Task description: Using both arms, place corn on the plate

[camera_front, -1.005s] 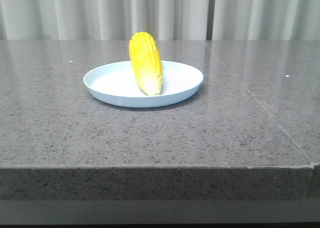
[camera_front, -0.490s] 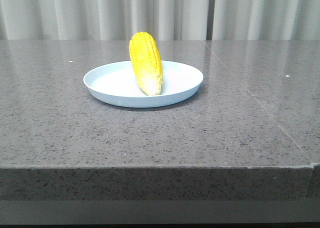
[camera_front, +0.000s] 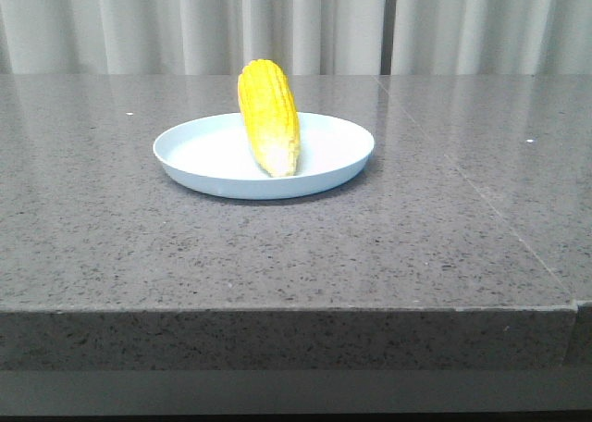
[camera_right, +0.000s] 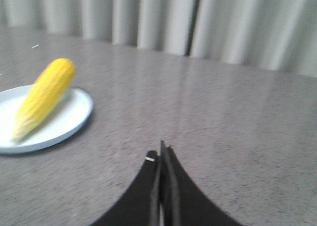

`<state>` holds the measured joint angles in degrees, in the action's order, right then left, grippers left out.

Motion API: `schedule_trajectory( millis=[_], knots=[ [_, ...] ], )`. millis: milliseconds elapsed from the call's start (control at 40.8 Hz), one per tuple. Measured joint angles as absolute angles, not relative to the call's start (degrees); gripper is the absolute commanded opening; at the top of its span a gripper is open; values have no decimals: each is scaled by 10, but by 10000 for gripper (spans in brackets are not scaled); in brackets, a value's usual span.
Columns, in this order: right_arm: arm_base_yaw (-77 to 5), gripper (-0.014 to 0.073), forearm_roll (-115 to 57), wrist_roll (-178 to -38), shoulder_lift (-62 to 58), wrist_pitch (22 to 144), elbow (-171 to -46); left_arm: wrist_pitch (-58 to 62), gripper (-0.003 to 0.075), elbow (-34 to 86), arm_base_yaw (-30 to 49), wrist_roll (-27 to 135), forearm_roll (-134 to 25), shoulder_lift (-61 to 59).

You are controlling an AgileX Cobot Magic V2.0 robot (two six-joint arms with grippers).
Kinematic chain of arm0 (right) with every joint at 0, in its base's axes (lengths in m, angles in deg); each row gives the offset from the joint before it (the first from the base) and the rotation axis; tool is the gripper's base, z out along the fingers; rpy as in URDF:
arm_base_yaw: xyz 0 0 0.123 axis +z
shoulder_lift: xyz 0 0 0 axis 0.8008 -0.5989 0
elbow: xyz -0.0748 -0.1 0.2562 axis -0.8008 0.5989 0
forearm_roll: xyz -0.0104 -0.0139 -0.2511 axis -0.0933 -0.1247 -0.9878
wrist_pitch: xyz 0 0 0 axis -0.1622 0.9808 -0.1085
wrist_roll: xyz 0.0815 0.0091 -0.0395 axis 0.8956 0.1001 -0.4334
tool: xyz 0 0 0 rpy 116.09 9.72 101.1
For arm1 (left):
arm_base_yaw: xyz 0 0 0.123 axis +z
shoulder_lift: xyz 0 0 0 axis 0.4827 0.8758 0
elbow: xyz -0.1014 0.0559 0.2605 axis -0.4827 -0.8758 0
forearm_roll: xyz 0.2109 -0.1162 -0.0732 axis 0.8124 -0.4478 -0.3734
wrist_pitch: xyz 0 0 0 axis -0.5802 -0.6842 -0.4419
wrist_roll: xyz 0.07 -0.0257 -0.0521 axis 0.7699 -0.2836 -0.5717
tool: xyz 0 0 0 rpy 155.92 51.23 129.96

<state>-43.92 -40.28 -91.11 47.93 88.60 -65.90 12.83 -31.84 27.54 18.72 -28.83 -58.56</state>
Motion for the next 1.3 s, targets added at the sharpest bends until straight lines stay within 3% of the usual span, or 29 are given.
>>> schedule_trajectory(
  millis=[172,417,1299],
  knots=[
    [-499,-69,-399,-911,536,760,-533,128,-20,-318,275,187,-288,-586],
    [-547,-69,-397,-911,567,713,-467,128,-20,-318,275,187,-288,-586],
    [-551,-69,-388,-880,568,699,-463,128,-20,-318,275,187,-288,-586]
  ],
)
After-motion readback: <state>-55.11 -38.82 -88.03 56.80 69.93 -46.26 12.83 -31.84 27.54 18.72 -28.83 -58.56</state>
